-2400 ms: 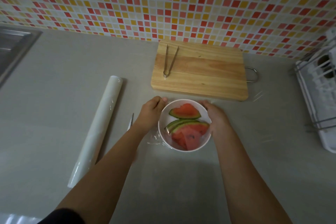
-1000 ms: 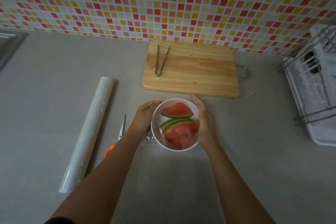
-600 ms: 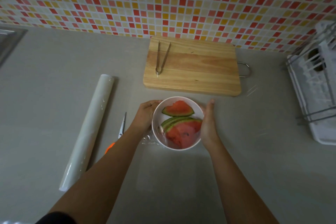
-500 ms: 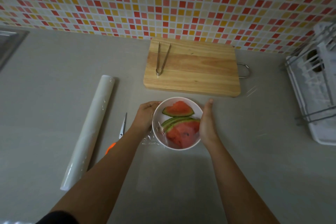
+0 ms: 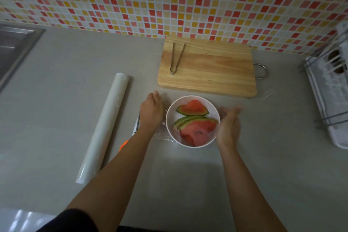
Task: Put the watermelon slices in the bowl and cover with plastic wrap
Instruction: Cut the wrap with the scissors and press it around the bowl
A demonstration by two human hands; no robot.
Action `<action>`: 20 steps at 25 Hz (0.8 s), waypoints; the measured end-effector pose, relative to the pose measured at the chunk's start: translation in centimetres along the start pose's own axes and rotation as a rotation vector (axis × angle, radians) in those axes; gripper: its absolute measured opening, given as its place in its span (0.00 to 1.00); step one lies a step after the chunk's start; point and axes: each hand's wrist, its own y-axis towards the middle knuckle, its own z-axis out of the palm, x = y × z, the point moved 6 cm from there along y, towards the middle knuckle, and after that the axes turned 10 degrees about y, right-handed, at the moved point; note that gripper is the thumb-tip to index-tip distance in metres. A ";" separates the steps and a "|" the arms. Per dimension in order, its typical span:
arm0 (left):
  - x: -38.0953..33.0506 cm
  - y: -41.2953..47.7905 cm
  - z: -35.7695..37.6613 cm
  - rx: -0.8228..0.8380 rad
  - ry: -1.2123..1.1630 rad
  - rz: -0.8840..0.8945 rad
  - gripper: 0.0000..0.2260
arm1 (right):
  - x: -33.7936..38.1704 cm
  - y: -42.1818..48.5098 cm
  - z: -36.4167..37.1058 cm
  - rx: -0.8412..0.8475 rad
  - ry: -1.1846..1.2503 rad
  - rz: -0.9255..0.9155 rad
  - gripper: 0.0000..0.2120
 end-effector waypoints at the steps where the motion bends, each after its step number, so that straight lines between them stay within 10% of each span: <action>1: 0.8 -0.2 -0.8 -0.051 -0.054 -0.044 0.22 | 0.1 0.0 -0.3 0.020 0.127 -0.024 0.34; 5: 1.6 -4.4 -1.6 -0.046 -0.385 0.066 0.26 | 0.1 -1.9 0.9 0.267 0.432 -0.069 0.23; 9: -0.1 -7.6 1.4 0.061 0.121 0.381 0.32 | -0.5 -2.8 2.4 0.283 0.468 -0.091 0.22; 14: -0.2 -7.7 1.7 -0.014 0.317 0.324 0.37 | -1.7 -3.0 2.0 0.120 0.196 0.113 0.31; 20: 0.5 -9.4 -1.1 -0.166 0.208 0.262 0.42 | 2.6 -1.7 0.3 0.130 -0.134 -0.295 0.36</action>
